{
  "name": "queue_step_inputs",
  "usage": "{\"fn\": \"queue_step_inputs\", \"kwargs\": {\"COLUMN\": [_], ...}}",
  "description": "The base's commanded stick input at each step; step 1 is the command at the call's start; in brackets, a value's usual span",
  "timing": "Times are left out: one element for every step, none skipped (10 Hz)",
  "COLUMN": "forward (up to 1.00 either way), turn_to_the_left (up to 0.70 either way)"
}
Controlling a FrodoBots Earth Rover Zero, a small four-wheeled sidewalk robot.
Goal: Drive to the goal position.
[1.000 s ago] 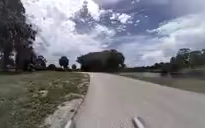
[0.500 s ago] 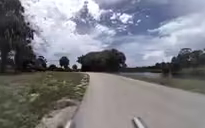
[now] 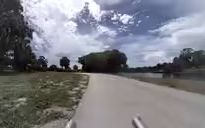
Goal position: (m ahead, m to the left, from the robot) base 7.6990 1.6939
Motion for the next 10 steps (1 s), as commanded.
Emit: {"fn": "queue_step_inputs", "kwargs": {"forward": [0.85,0.85,0.85,0.85,0.85,0.85,0.85,0.85,0.85,0.85], "turn_to_the_left": [0.00,0.00,0.00,0.00,0.00,0.00,0.00,0.00,0.00,0.00]}}
